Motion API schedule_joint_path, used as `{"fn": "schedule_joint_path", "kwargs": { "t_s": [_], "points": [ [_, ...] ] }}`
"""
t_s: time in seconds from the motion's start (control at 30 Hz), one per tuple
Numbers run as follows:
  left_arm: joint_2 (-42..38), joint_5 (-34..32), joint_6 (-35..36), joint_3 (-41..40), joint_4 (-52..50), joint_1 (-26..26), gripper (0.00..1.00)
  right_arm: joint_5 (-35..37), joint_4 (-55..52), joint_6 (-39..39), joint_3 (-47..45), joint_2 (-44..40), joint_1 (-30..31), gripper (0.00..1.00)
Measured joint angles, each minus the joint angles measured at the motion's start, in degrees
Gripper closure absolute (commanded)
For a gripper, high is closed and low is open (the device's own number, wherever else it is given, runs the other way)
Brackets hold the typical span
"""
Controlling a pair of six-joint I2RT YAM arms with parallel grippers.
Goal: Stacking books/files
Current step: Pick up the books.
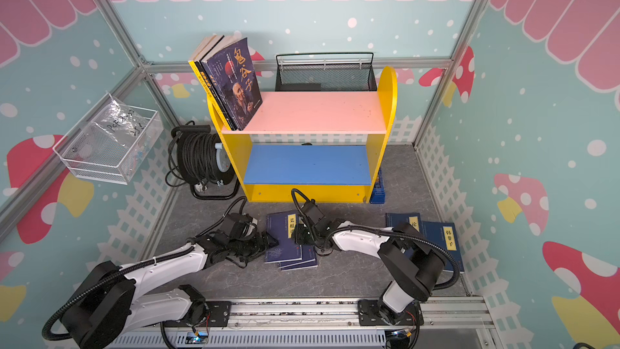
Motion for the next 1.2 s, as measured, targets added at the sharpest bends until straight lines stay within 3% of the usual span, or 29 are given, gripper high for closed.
{"fn": "schedule_joint_path", "kwargs": {
  "t_s": [0.2, 0.37, 0.47, 0.57, 0.77, 0.87, 0.93, 1.2],
  "points": [
    [0.7, 3.17, -1.46, -2.62, 7.56, 0.02, 0.21, -0.2, 1.18, 0.0, 0.02, 0.66, 0.0, 0.6],
    [2.62, 6.08, -2.67, -3.19, 11.67, 0.02, 0.35, -0.28, 1.97, -0.02, 0.02, 1.03, 0.0, 0.6],
    [2.45, 6.49, -2.82, -3.17, 11.43, 0.02, 0.38, -0.26, 2.43, 0.0, 0.02, 1.25, 0.0, 0.6],
    [0.94, 6.34, -2.45, -2.71, 9.44, 0.02, 0.5, -0.26, 2.8, 0.0, 0.02, 1.38, 0.0, 0.6],
    [-2.71, 5.38, -1.9, -0.72, 5.53, 0.17, 0.84, -0.26, 3.06, -0.02, 0.28, 1.64, 0.0, 0.6],
    [-3.63, 4.87, -2.05, 0.17, 4.52, 0.24, 0.93, -0.24, 2.84, -0.11, 1.22, 2.34, 0.0, 0.59],
    [-4.28, 4.37, -2.32, 0.35, 3.89, 0.24, 1.0, -0.33, 2.58, -0.24, 1.99, 2.84, 0.0, 0.54],
    [-9.2, 2.71, -1.4, 5.09, -4.87, 0.24, 1.0, 0.96, -0.59, -1.73, 4.98, 2.54, 0.0, 0.29]
  ]
}}
